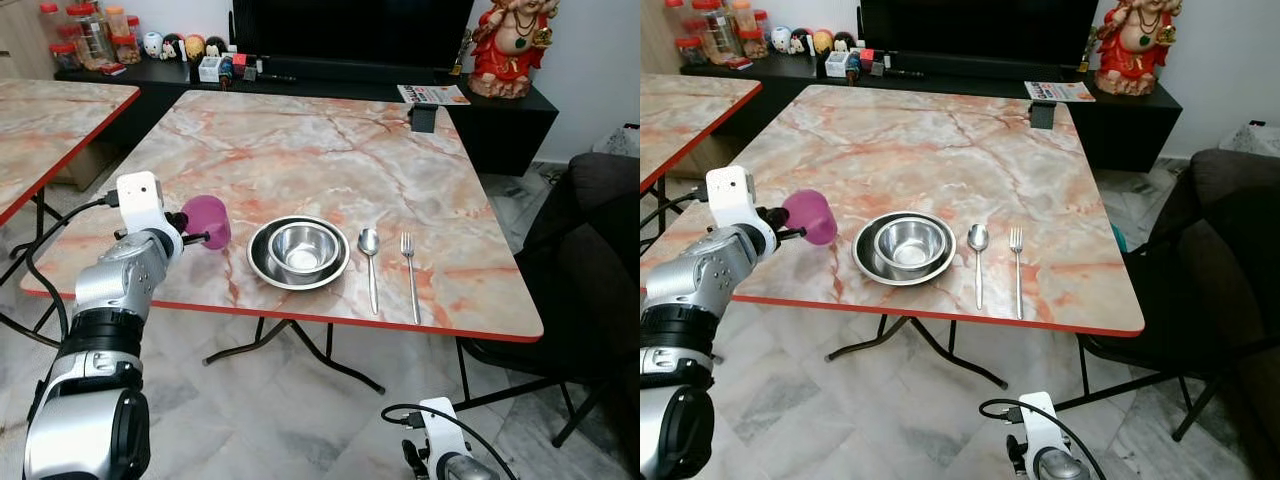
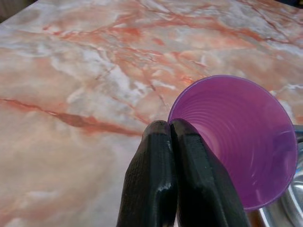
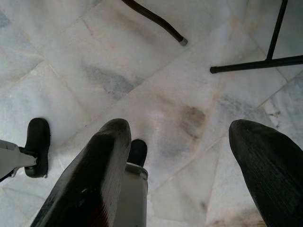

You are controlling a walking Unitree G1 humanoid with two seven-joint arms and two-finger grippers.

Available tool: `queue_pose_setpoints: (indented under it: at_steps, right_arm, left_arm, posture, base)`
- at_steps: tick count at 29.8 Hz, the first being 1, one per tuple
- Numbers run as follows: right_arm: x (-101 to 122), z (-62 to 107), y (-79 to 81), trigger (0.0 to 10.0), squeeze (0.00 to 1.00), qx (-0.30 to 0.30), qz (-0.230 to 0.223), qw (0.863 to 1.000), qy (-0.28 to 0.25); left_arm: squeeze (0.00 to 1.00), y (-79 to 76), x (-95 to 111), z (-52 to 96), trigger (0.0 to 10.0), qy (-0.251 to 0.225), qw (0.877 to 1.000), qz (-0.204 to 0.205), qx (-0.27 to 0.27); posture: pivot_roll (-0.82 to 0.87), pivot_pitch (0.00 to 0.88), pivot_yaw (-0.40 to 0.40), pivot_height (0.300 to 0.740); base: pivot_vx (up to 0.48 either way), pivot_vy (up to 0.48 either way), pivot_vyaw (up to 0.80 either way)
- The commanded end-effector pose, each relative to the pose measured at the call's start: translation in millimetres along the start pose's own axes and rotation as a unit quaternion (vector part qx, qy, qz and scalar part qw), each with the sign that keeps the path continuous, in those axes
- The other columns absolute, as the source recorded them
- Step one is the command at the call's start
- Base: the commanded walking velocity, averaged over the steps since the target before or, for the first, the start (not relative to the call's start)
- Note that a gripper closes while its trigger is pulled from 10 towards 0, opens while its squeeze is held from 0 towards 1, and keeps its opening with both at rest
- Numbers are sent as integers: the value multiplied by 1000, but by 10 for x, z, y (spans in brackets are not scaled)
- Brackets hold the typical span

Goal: Setting the table

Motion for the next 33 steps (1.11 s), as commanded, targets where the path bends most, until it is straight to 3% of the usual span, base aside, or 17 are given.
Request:
queue_pose_setpoints:
  at_steps: [1, 6, 13, 21, 33]
  right_arm:
    - [20, 0, -20, 10000, 0, -4, -5, 1000, -1]
    - [30, 0, -26, 10000, 0, -5, -8, 1000, -2]
    - [8, 2, -34, 10000, 0, -8, -14, 1000, -1]
    - [-21, 6, -39, 10000, 0, -9, -17, 1000, 1]
    - [-39, 9, -54, 10000, 0, -11, -19, 1000, 2]
  left_arm:
    - [0, -42, 75, -13, 10000, 1, 1000, 2, -13]
    - [0, -109, 144, -73, 10000, 10, 999, -32, -23]
    - [0, -159, 198, -94, 10000, 12, 998, -49, -28]
    - [0, -158, 133, -135, 10000, 27, 997, -70, -11]
    - [0, -167, 94, -164, 10000, 31, 998, -44, -11]
  posture:
    - [15, 0, -49, 732]
    - [11, 0, -42, 732]
    - [3, 0, -34, 732]
    - [-5, 0, -29, 732]
    - [-9, 0, -28, 732]
  base:
    - [0, 0, 0]
    - [0, 0, 0]
    - [0, 0, 0]
    - [0, 0, 0]
    - [0, 0, 0]
Point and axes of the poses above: a point about 5 cm out from each wrist's last joint towards the gripper, its own z axis pointing back from the gripper into the wrist, its own x axis along the axis of the wrist's last joint, y = z × x, the point moved 1 cm from there along -z, pointing out of the wrist towards the gripper, and after that the axes turned 10 degrees about -z, right-handed, at the moved point
